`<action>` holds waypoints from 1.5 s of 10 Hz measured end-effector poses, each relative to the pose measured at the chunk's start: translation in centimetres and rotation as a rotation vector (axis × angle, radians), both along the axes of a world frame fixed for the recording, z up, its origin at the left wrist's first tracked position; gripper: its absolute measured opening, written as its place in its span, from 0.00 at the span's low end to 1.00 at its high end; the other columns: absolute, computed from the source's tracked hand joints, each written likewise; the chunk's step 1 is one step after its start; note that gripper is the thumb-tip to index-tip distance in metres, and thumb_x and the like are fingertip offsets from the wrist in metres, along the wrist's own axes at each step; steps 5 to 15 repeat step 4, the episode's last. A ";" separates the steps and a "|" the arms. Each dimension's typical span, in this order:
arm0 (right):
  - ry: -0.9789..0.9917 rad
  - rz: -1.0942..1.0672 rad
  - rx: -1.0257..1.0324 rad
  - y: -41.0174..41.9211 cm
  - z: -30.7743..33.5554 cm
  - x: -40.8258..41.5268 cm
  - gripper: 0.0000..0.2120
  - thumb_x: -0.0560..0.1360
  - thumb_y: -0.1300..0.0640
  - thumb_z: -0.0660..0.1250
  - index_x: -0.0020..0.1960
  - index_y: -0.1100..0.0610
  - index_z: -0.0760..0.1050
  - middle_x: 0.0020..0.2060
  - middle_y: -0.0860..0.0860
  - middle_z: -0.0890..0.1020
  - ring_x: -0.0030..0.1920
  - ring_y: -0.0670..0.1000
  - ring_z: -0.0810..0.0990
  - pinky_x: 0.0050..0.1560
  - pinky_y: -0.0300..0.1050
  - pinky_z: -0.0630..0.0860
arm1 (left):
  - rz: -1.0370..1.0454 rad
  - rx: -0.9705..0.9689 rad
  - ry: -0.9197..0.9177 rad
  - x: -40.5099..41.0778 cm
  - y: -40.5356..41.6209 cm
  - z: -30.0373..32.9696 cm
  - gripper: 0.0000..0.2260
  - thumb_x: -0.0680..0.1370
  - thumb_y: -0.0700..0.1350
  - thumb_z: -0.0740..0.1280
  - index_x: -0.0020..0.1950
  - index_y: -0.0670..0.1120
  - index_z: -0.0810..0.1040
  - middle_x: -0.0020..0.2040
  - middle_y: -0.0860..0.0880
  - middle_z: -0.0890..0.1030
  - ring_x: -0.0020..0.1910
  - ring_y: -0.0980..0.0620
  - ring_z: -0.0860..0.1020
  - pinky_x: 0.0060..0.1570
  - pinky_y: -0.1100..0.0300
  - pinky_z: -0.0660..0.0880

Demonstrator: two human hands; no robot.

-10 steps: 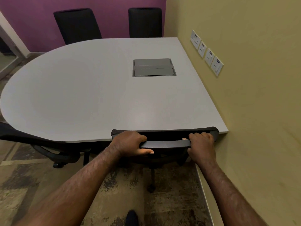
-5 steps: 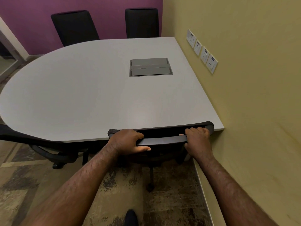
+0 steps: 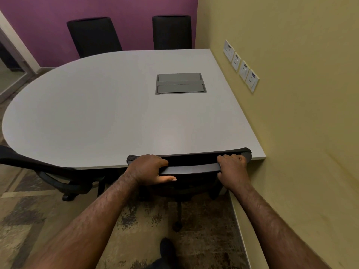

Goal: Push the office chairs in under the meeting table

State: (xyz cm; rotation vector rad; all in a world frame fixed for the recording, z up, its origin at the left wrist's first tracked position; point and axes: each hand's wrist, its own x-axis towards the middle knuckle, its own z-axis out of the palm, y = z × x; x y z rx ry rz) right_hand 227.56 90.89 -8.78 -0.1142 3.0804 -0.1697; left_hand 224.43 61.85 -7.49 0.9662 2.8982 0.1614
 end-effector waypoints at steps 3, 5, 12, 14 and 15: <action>0.203 0.098 -0.261 0.0 1.8 -0.6 0.39 0.63 0.21 0.58 0.60 0.48 0.73 0.53 0.43 0.77 0.54 0.47 0.74 0.57 0.52 0.70 | 0.144 0.311 -0.020 -1.3 -0.9 1.4 0.27 0.69 0.76 0.58 0.42 0.54 0.80 0.35 0.58 0.80 0.34 0.60 0.77 0.34 0.64 0.73; 0.260 0.050 -0.306 -0.5 2.7 -2.7 0.34 0.68 0.24 0.53 0.58 0.48 0.74 0.54 0.43 0.77 0.54 0.47 0.75 0.56 0.51 0.68 | 0.228 0.370 0.044 -2.9 -1.1 2.2 0.25 0.70 0.74 0.59 0.41 0.54 0.80 0.34 0.59 0.80 0.34 0.61 0.77 0.35 0.63 0.72; 0.260 0.050 -0.306 -0.5 2.7 -2.7 0.34 0.68 0.24 0.53 0.58 0.48 0.74 0.54 0.43 0.77 0.54 0.47 0.75 0.56 0.51 0.68 | 0.228 0.370 0.044 -2.9 -1.1 2.2 0.25 0.70 0.74 0.59 0.41 0.54 0.80 0.34 0.59 0.80 0.34 0.61 0.77 0.35 0.63 0.72; 0.260 0.050 -0.306 -0.5 2.7 -2.7 0.34 0.68 0.24 0.53 0.58 0.48 0.74 0.54 0.43 0.77 0.54 0.47 0.75 0.56 0.51 0.68 | 0.228 0.370 0.044 -2.9 -1.1 2.2 0.25 0.70 0.74 0.59 0.41 0.54 0.80 0.34 0.59 0.80 0.34 0.61 0.77 0.35 0.63 0.72; 0.260 0.050 -0.306 -0.5 2.7 -2.7 0.34 0.68 0.24 0.53 0.58 0.48 0.74 0.54 0.43 0.77 0.54 0.47 0.75 0.56 0.51 0.68 | 0.228 0.370 0.044 -2.9 -1.1 2.2 0.25 0.70 0.74 0.59 0.41 0.54 0.80 0.34 0.59 0.80 0.34 0.61 0.77 0.35 0.63 0.72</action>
